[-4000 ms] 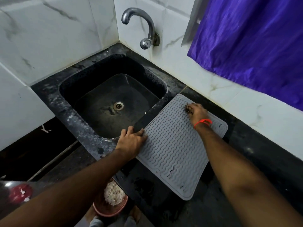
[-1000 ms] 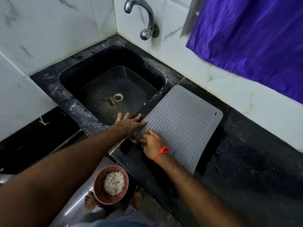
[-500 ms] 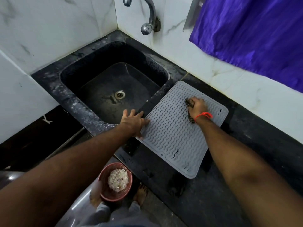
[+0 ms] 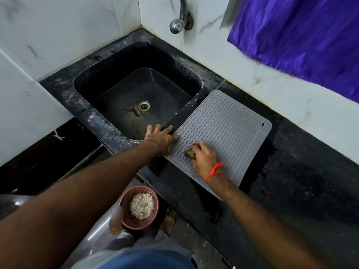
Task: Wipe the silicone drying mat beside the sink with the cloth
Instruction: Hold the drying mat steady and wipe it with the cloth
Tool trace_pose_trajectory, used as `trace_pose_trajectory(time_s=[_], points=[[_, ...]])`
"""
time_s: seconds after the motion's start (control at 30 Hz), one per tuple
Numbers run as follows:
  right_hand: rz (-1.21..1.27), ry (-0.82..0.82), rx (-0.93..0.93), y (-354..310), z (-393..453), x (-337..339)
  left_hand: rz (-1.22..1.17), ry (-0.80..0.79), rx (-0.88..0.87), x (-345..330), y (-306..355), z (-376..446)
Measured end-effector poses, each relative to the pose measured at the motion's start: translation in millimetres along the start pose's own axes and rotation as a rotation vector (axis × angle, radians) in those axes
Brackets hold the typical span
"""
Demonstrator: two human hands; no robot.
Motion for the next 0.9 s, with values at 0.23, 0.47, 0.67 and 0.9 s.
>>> trace_pose_trajectory(time_s=[0.23, 0.47, 0.67, 0.9], points=[[0.101, -0.119, 0.185, -29, -39, -5, 0.047, -0.017, 0.022, 3, 6, -3], [0.364, -0.044, -0.140, 25, 45, 47, 0.052, -0.041, 0.013, 13, 3, -1], [0.104, 0.069, -0.056, 10, 42, 16, 0.053, -0.023, 0.021, 6, 3, -1], [0.198, 0.036, 0.147, -43, -20, -14, 0.066, 0.006, 0.023, 0, -1, 1]])
Point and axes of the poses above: each hand's wrist, its own z-axis towards the middle knuckle, its own x-axis out of the back of the hand, y = z × x, the point moved 1 cm from there along z, towards the middle knuckle, and after that the axes turned 4 degrees about -y, right-handed, at the moved point
